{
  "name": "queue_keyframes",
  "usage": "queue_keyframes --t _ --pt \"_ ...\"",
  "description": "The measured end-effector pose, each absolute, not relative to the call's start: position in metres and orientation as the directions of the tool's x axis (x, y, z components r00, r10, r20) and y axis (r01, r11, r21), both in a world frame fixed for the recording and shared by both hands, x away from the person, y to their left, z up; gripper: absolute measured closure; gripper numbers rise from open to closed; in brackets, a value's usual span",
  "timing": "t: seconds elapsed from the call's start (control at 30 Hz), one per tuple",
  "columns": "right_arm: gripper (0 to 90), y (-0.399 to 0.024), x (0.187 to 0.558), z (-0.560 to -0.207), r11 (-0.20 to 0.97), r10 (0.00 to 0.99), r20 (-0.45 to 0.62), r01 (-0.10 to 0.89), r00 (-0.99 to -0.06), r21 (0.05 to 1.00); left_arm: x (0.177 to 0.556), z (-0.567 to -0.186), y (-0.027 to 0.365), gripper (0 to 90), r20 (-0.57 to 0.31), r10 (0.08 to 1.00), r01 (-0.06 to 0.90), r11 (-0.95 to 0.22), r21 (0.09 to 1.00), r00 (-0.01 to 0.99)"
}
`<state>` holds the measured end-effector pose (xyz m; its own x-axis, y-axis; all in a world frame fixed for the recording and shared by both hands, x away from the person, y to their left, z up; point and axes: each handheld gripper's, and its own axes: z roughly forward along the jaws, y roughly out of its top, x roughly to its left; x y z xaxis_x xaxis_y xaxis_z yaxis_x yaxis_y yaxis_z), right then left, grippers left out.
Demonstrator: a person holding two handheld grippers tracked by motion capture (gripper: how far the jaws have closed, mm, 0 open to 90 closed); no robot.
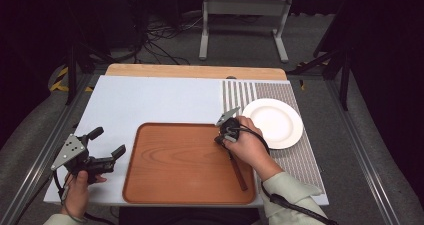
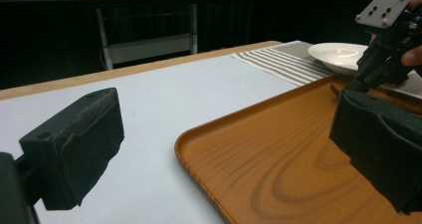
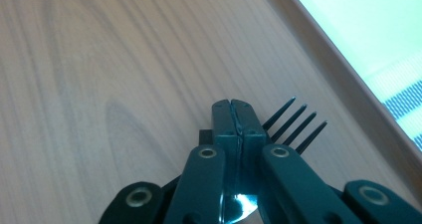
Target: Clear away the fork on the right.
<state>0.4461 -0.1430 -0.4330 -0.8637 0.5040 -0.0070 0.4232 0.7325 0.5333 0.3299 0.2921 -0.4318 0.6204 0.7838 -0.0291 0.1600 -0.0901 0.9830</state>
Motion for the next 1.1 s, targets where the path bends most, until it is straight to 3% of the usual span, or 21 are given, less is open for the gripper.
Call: queue_keyframes --t 1.1 --pt "90.0 -0.177 0.454 -0.430 0.701 0.592 -0.037 0.492 -0.805 0.516 0.331 -0.432 0.291 1.3 -0.029 0.784 0.156 -0.088 0.984 0.621"
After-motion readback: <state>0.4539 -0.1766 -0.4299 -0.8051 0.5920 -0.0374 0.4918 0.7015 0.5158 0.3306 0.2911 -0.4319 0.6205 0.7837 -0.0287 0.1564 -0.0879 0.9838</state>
